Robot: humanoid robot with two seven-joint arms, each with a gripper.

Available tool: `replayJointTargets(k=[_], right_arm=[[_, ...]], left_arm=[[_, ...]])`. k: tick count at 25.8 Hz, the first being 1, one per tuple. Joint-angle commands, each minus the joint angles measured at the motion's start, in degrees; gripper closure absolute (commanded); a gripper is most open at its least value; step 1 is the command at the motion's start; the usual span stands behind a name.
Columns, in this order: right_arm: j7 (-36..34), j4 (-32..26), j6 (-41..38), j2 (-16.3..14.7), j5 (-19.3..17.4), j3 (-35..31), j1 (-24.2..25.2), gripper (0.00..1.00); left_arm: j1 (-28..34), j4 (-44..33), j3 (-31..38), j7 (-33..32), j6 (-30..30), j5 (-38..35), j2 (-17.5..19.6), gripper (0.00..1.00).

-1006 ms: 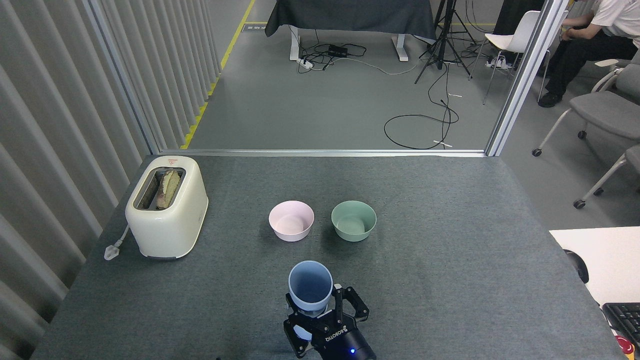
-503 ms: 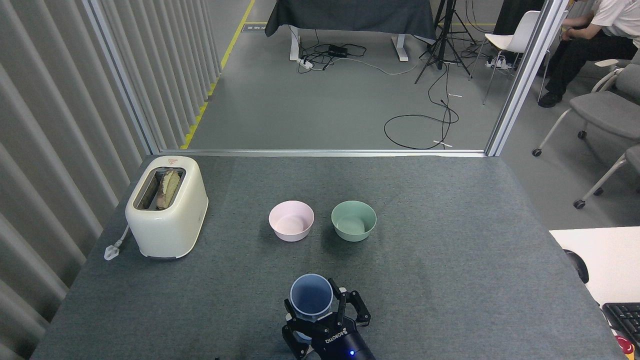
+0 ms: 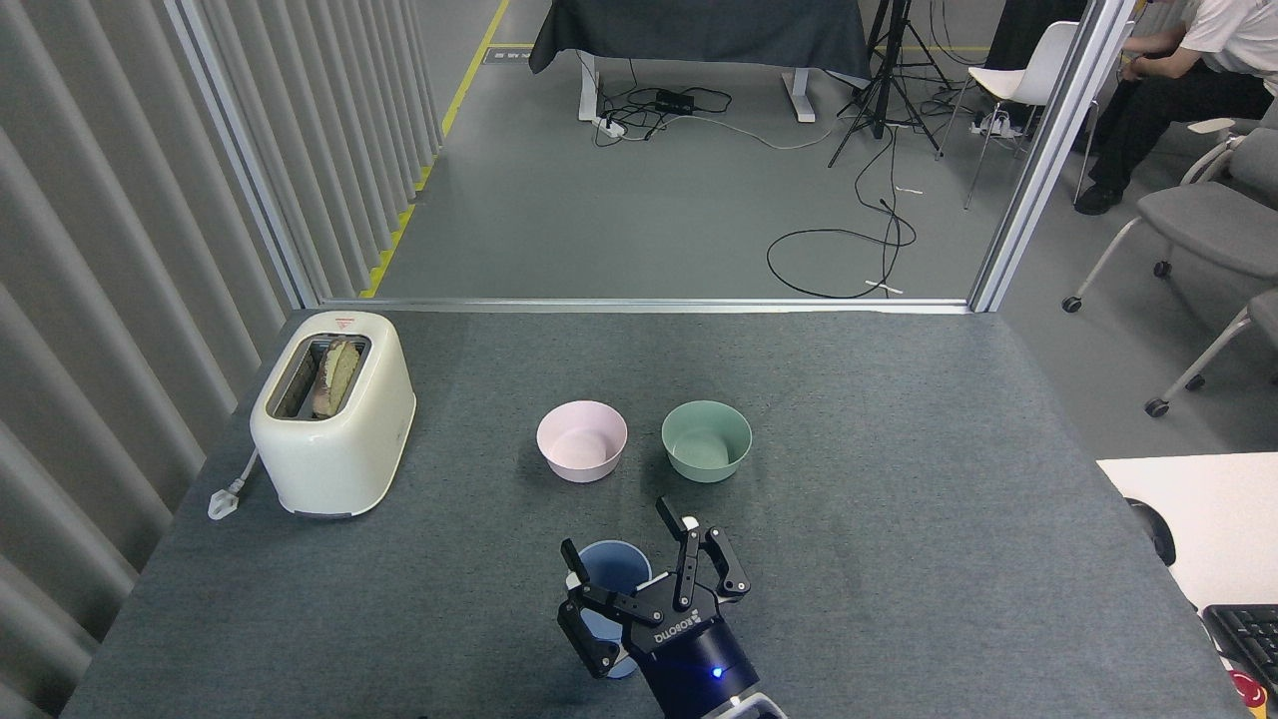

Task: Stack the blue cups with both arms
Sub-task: 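Open the right gripper and withdraw it from the stacked cups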

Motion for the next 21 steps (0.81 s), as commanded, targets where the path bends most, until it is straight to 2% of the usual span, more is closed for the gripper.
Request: replayJointTargets(k=[1,3,6,9,11,14,17,21], right_arm=[[-0.58,-1.50,-0.19,-0.91,-1.14,-5.85,0.28,0.00],[-0.76,-1.50,-0.90,-1.26,-1.32,-10.51,1.43,0.00],[-1.72,-1.41,-5.20,-5.31,-2.11,-16.75,6.44,0.00],[-3.92,-1.06,-8.98,-6.80,-7.47,-21.85,12.50,0.00],[-4.80,-0.53,-9.95,-7.06,-8.96,-24.57,16.10,0.00],[-4.98,0.26,-10.04,-6.89,-8.96,-27.21,19.97,0.00],[-5.15,0.61,-9.69,-7.24,-8.70,-27.74,23.22,0.00],[-5.24,0.70,-9.95,-8.12,-8.70,-30.02,24.54,0.00]], left_arm=[[0.03,-0.05,0.12,0.01,0.03,0.01,0.11,0.00],[0.03,-0.14,0.12,0.01,-0.06,0.01,0.11,0.00],[-0.05,-0.14,0.12,0.01,-0.15,0.01,0.11,0.00],[-0.14,-0.58,0.12,0.01,-0.94,-0.08,0.20,0.00],[-0.32,-0.58,0.12,0.19,-3.22,-0.25,0.28,0.00],[-0.32,-0.58,0.21,0.28,-7.09,-0.25,0.55,0.00],[-0.32,-0.58,0.21,1.68,-8.15,-0.60,0.72,0.00],[-0.23,-0.66,0.21,4.58,-8.24,-0.87,1.51,0.00]])
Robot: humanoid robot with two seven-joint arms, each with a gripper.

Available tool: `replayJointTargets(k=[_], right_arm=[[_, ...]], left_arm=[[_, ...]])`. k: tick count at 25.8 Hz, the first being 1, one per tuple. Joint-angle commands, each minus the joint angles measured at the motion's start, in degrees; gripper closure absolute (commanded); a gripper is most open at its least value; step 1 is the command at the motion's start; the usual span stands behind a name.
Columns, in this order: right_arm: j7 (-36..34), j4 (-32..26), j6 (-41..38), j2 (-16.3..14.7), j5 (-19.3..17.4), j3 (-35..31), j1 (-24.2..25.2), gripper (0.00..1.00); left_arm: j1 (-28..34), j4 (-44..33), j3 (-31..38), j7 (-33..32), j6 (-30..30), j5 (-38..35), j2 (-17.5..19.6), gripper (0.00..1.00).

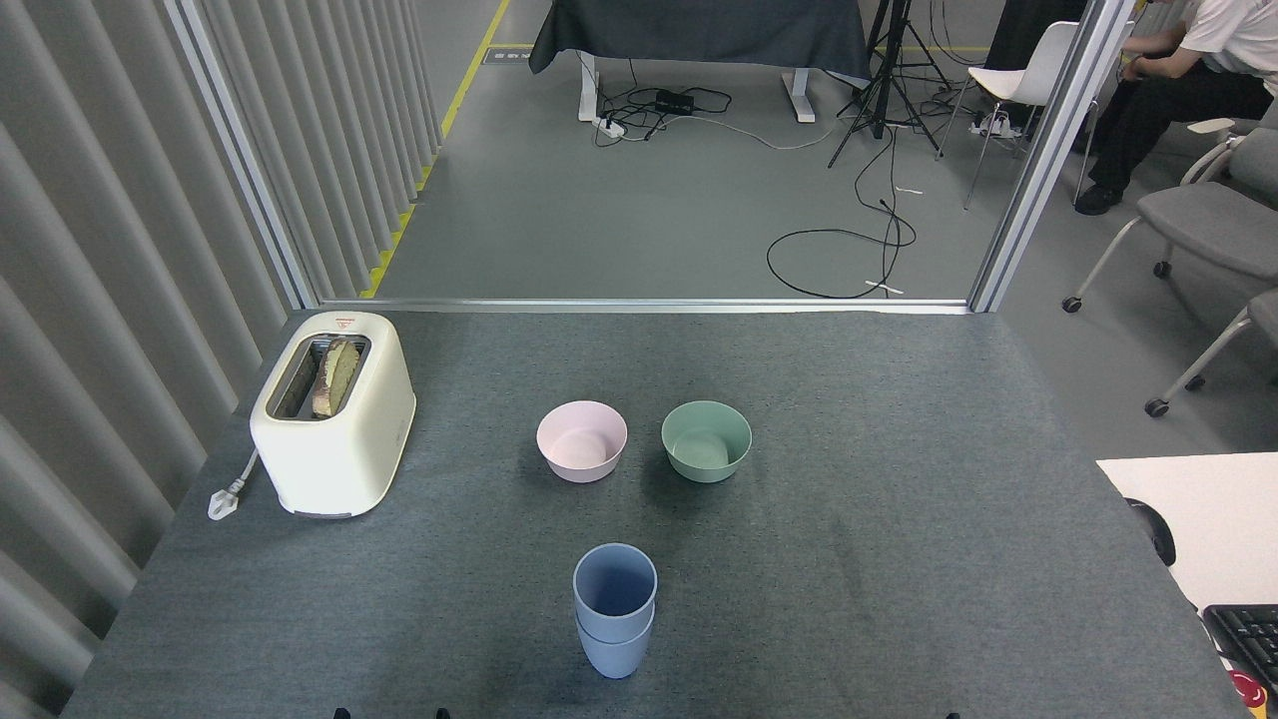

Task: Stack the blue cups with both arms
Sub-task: 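Open the right gripper and withdraw it from the stacked cups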

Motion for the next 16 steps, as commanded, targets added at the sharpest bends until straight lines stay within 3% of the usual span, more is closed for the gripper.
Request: replayJointTargets(k=[1,16], right_arm=[[-0.08,0.13,-0.25,-0.51,0.01,-1.94,1.73,0.00],[-0.08,0.13,-1.66,-0.78,0.01,-2.73,3.05,0.00]], left_arm=[[0.07,-0.04,0.00,1.58,-0.40,-0.16,0.73,0.00],[0.07,0.40,-0.09,1.58,-0.83,-0.33,0.81,0.00]])
